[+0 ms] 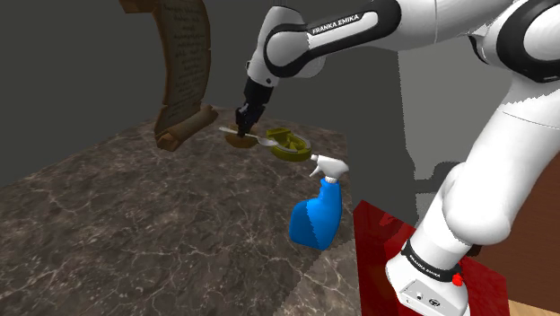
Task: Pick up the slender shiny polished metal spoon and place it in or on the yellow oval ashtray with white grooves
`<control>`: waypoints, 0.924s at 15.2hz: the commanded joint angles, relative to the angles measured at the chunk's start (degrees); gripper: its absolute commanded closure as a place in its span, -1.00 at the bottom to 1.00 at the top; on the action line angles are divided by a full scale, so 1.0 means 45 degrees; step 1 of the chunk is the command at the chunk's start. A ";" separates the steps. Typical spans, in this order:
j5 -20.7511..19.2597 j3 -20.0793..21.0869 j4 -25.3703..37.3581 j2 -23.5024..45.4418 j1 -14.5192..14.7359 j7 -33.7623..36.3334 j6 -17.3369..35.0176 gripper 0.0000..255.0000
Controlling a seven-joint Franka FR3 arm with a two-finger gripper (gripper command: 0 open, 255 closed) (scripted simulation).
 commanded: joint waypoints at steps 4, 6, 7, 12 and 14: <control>0.0436 -0.0771 -0.0287 -0.0305 -0.0766 -0.1776 -0.0266 1.00; 0.0568 -0.1088 -0.0308 -0.0365 -0.1059 -0.2441 -0.0412 1.00; 0.0627 -0.1249 -0.0296 -0.0376 -0.1204 -0.2769 -0.0491 1.00; 0.0875 -0.2043 -0.0019 -0.0254 -0.1937 -0.4368 -0.0942 1.00; 0.0962 -0.2352 0.0195 -0.0121 -0.2235 -0.4989 -0.1148 1.00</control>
